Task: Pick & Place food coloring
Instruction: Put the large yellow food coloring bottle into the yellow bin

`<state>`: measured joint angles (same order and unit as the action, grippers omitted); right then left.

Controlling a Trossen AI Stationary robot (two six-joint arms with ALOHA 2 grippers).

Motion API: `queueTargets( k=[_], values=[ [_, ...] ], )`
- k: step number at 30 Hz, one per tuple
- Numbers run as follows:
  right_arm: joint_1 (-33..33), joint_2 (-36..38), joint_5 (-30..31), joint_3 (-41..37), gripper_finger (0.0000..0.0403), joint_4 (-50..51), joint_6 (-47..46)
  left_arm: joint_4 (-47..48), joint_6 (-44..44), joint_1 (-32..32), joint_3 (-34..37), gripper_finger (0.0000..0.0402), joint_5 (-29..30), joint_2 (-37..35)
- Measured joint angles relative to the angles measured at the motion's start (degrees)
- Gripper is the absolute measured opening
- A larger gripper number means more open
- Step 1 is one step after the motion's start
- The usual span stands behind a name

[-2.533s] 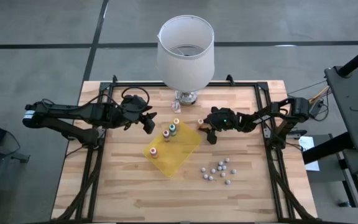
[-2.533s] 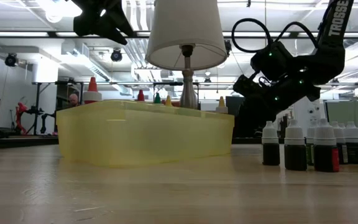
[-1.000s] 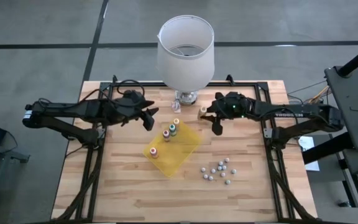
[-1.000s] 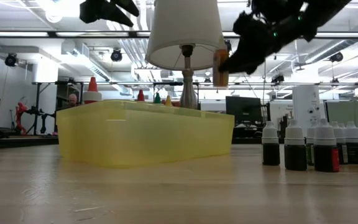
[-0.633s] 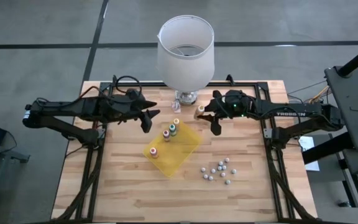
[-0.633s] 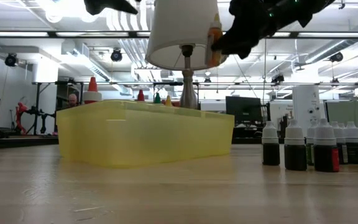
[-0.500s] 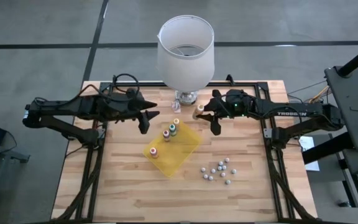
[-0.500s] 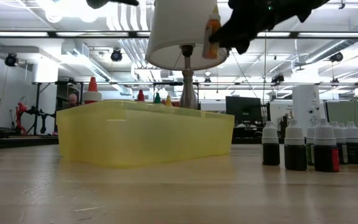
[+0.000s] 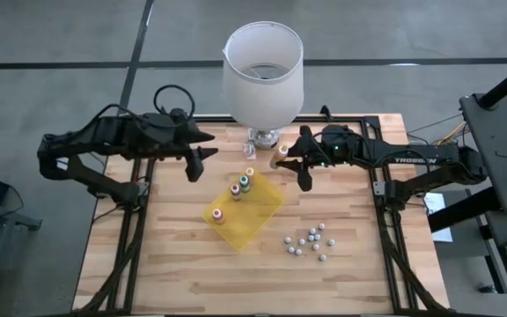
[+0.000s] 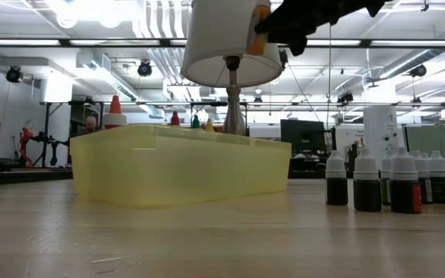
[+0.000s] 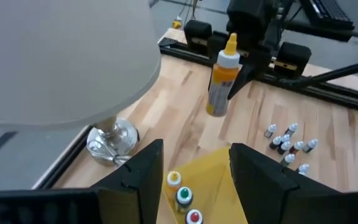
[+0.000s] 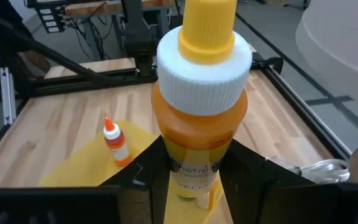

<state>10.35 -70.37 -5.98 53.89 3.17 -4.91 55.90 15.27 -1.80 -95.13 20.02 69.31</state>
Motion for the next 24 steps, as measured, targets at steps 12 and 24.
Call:
queueTargets(
  k=[12,24],
  values=[
    [-3.38,-11.22,-0.54,5.06,0.0115,0.61,-3.20,9.50,-1.26,0.08,-12.05,0.0157,-3.72,10.30],
    [-4.99,-25.92,-0.73,25.97,0.0116,23.90,5.38,16.98,0.55,0.09,-14.38,0.0157,-4.44,13.40]
  ],
)
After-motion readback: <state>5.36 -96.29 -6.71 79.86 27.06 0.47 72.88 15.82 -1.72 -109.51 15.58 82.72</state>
